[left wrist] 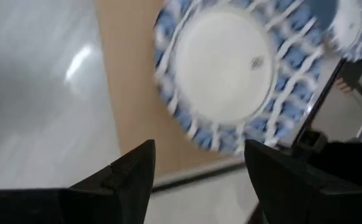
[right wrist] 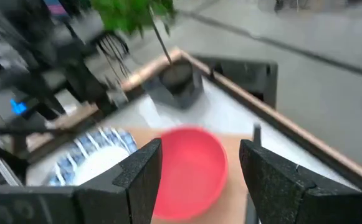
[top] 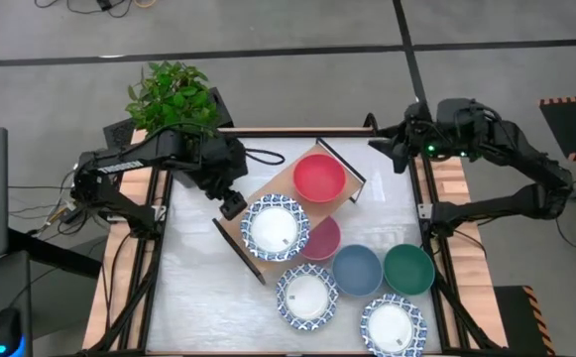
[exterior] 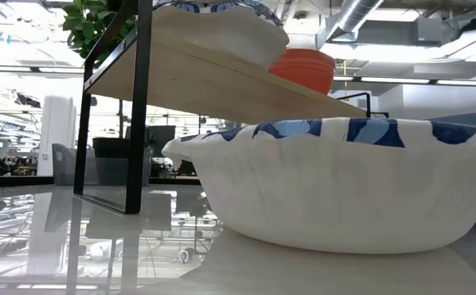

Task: Place and stack bowls onto a shelf
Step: Stack the white patterned bowl on top of the white patterned bowl on the shelf

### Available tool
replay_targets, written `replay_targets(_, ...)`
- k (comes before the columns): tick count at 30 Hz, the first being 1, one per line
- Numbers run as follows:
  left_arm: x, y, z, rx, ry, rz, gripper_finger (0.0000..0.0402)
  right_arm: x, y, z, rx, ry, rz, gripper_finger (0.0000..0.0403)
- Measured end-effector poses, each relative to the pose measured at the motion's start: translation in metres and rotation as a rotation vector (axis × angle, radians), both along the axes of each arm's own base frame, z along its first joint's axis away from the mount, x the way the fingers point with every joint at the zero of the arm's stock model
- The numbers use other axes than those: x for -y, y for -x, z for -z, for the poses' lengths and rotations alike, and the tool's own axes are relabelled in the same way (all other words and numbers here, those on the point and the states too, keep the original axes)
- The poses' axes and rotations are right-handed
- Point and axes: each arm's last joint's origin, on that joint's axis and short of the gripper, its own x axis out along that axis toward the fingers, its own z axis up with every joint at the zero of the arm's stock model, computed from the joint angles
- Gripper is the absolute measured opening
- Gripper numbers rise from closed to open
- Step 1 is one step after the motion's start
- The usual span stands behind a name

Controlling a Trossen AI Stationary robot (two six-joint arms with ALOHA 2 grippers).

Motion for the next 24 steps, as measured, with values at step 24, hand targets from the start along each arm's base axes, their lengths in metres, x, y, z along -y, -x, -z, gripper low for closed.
replay_targets(24,0.049,-0.019,-0.012,0.223,-0.007,0.033,0.0229,-0.123,-0.027,0.072,-0.751,-0.205,-0.397,0.0239)
